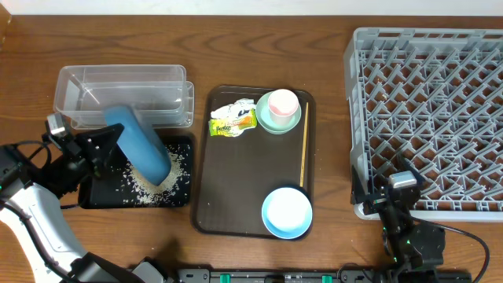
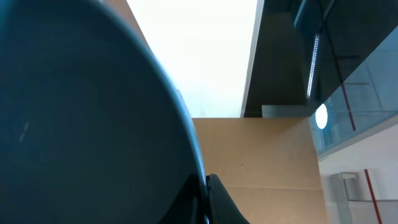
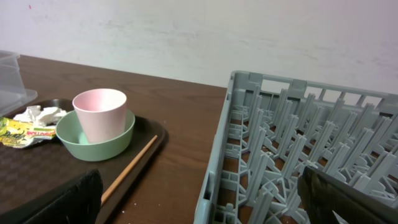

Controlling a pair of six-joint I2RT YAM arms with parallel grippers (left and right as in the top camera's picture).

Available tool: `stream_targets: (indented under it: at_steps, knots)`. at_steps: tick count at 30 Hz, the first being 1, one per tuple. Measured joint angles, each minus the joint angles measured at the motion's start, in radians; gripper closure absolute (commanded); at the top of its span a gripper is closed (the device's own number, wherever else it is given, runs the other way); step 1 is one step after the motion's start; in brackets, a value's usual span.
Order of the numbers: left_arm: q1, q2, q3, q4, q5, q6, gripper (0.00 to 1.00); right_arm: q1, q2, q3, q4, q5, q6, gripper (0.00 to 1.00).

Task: Sort waste into correct bins and load items into the dishwasher rack
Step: 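Carry the blue bowl left and tip rice onto the black tray, then return the emptied blue bowl to the brown tray with left gripper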

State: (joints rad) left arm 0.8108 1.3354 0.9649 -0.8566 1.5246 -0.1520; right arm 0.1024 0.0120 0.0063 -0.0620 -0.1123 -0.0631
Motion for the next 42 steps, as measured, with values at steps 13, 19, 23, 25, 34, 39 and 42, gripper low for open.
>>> stream_targets:
  at_steps: [13, 19, 23, 25, 34, 39, 42]
  knots:
    - [-0.008, -0.011, -0.002, -0.09, 0.007, 0.049, 0.94, 0.0, 0.0, 0.0, 0.0, 0.0, 0.0, 0.01]
    - [-0.161, -0.18, -0.002, -0.077, -0.072, 0.047, 0.94, 0.0, 0.0, 0.0, 0.0, 0.0, 0.0, 0.01]
    - [-0.27, -0.313, 0.001, 0.002, -0.369, -0.076, 0.94, 0.0, 0.0, 0.0, 0.0, 0.0, 0.0, 0.01]
    - [-0.288, -0.346, 0.001, 0.002, -0.502, -0.129, 0.94, 0.0, 0.0, 0.0, 0.0, 0.0, 0.0, 0.01]
    - [-0.314, -0.323, 0.001, 0.259, -0.409, -0.219, 0.94, 0.0, 0.0, 0.0, 0.0, 0.0, 0.0, 0.01]
    - [-0.324, -0.222, 0.003, 0.332, -0.22, -0.315, 0.94, 0.0, 0.0, 0.0, 0.0, 0.0, 0.0, 0.01]
    - [-0.349, -0.211, 0.003, 0.333, -0.162, -0.323, 0.94, 0.0, 0.0, 0.0, 0.0, 0.0, 0.0, 0.01]
